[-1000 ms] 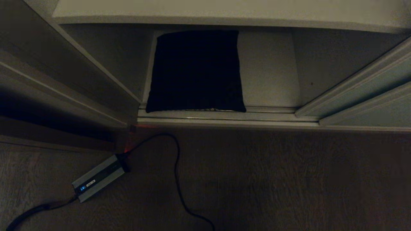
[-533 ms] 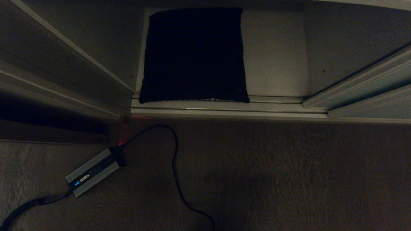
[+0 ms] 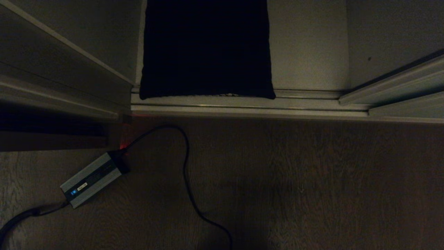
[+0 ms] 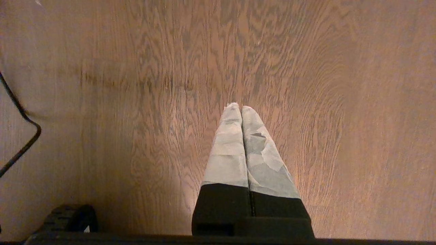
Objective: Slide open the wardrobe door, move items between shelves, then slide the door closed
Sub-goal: Place the pillow on the higher shelf
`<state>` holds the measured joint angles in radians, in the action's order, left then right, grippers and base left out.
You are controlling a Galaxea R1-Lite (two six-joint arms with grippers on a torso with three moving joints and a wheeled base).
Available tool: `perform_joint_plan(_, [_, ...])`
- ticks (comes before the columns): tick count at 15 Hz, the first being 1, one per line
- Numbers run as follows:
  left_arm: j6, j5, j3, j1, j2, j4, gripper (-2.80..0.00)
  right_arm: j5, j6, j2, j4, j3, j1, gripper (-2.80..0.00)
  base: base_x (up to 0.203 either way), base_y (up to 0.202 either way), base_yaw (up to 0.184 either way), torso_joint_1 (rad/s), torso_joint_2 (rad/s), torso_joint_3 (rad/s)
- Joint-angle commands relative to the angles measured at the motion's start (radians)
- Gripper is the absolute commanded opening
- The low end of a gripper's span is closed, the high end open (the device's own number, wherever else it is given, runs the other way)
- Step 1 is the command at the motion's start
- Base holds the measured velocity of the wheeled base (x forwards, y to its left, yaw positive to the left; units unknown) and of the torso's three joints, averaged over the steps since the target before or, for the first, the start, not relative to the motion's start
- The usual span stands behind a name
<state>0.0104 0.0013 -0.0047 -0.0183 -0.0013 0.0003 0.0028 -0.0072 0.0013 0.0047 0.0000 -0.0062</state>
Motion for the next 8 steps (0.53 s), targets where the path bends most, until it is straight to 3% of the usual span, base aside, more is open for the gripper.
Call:
perform_joint_plan(1, [0.0, 0.0, 0.0, 0.0, 0.001, 0.0, -2.8, 0.0, -0.001, -0.001, 0.0, 0.003, 0.0, -2.8, 0.0, 0.0, 0.0, 0.005, 0.0, -0.198])
perform_joint_plan(8, [0.002, 0.0, 0.003, 0.0, 0.001, -0.008, -2.8, 0.0, -0.001, -0.001, 0.0, 0.003, 0.0, -2.8, 0.0, 0.0, 0.0, 0.003, 0.0, -0.201])
